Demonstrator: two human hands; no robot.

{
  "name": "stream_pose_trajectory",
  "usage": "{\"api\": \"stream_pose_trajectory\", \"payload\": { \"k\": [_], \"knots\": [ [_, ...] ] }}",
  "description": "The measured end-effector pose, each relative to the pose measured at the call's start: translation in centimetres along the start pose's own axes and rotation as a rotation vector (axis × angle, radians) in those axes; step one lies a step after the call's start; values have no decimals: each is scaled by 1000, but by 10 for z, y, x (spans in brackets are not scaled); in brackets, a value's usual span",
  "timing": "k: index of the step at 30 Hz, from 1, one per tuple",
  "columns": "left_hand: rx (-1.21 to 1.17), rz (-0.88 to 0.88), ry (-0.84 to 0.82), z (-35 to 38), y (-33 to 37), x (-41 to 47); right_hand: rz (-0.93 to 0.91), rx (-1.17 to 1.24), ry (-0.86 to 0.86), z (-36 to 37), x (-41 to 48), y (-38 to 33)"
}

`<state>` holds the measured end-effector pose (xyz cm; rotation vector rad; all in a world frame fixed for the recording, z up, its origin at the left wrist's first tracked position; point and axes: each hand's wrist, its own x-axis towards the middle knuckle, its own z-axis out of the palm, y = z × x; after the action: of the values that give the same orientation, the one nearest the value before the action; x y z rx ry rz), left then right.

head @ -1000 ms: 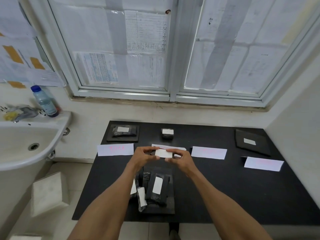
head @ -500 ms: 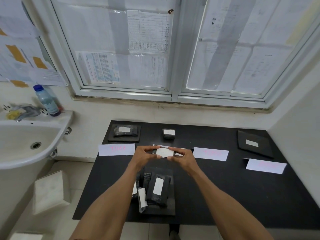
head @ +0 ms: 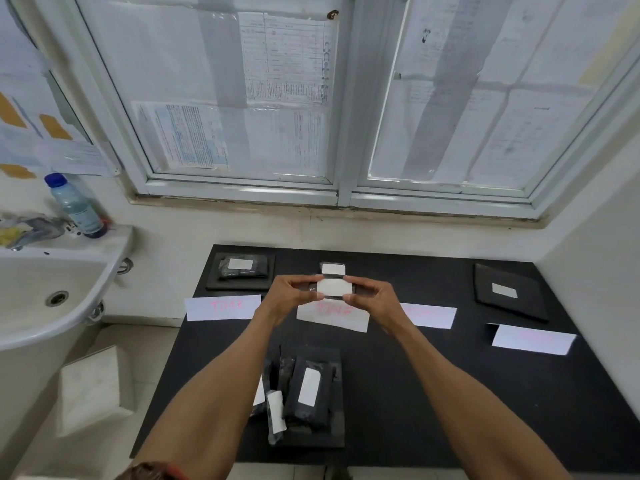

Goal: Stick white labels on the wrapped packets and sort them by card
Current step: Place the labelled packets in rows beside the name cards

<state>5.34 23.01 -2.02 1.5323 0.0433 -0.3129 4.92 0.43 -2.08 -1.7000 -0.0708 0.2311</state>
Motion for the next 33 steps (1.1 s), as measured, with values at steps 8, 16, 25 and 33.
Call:
{"api": "stream_pose_trajectory", "payload": {
  "k": [8,16,25,33],
  "knots": [
    [-14,27,-8,1,16,35,-36,-52,-2,-13,35,-18],
    [-76,-40,48,-4,4,75,-25,-109,-44,-20,85,-1],
    [-112,-147,42,-10,-8,129,51,-37,-66,-35,139,22],
    [-171,-142,44,-12,-4,150,50,0,-80,-39,161,26]
  ]
}}
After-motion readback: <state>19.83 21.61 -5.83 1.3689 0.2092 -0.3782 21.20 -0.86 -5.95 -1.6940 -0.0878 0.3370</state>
